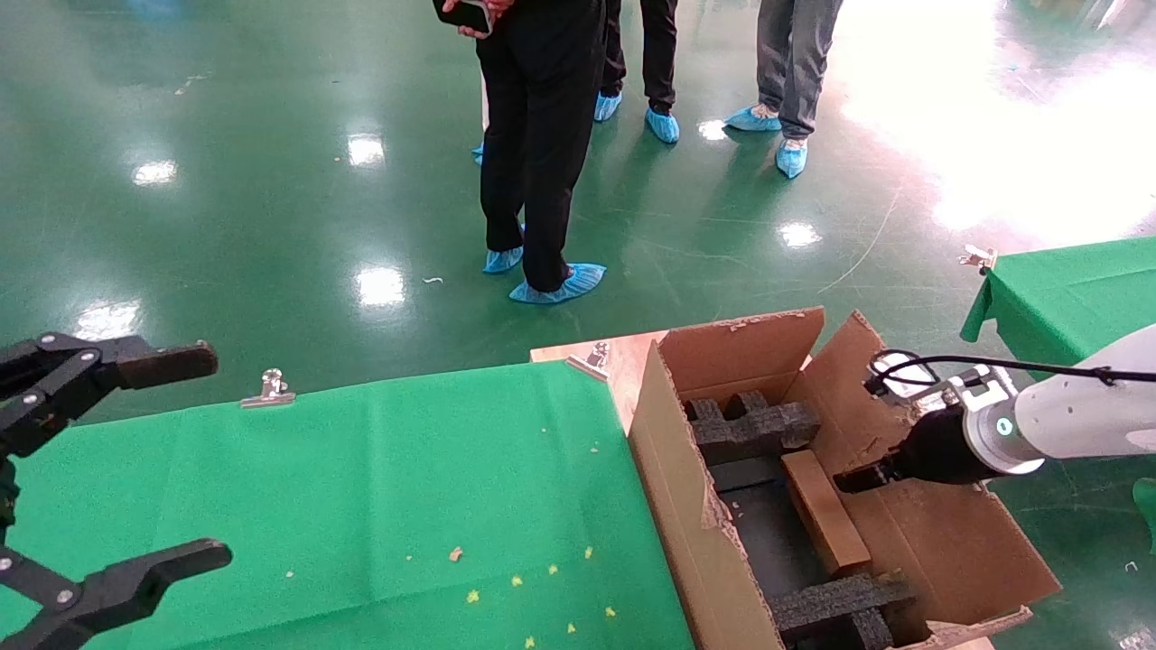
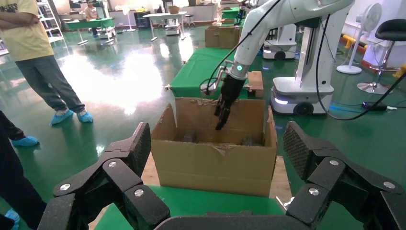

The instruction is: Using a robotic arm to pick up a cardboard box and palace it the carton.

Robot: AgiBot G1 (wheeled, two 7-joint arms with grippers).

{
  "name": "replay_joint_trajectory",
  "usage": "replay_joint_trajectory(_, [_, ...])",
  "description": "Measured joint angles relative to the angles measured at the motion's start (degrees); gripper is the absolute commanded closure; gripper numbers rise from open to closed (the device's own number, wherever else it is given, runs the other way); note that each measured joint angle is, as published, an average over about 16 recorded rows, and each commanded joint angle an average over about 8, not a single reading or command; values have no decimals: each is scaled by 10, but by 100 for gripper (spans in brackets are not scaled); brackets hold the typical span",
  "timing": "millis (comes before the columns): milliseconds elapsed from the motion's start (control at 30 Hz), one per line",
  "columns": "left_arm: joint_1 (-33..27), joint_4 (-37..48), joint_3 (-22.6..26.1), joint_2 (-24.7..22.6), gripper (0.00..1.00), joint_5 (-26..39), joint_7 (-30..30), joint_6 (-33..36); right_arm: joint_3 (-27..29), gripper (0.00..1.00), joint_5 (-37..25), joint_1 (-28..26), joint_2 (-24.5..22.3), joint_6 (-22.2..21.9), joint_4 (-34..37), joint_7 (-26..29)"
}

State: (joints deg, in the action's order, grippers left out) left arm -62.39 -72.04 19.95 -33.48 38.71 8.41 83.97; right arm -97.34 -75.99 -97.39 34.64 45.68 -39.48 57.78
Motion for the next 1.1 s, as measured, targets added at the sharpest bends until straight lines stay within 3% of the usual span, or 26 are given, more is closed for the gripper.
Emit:
replay_joint_trajectory(300, [0, 0, 0, 0, 0, 0, 0, 0, 32, 0, 22, -35, -38, -34, -81, -17])
replay_joint_trajectory(533, [0, 0, 0, 0, 0, 0, 0, 0, 72, 0, 74, -54, -81, -51, -181, -61])
replay_joint_trajectory(800, [0, 0, 0, 0, 0, 0, 0, 0, 118, 0, 172, -51, -117, -18, -265, -150])
replay_joint_trajectory(1100, [0, 0, 0, 0, 0, 0, 0, 0, 145, 0, 245, -39, -129, 27, -287, -215])
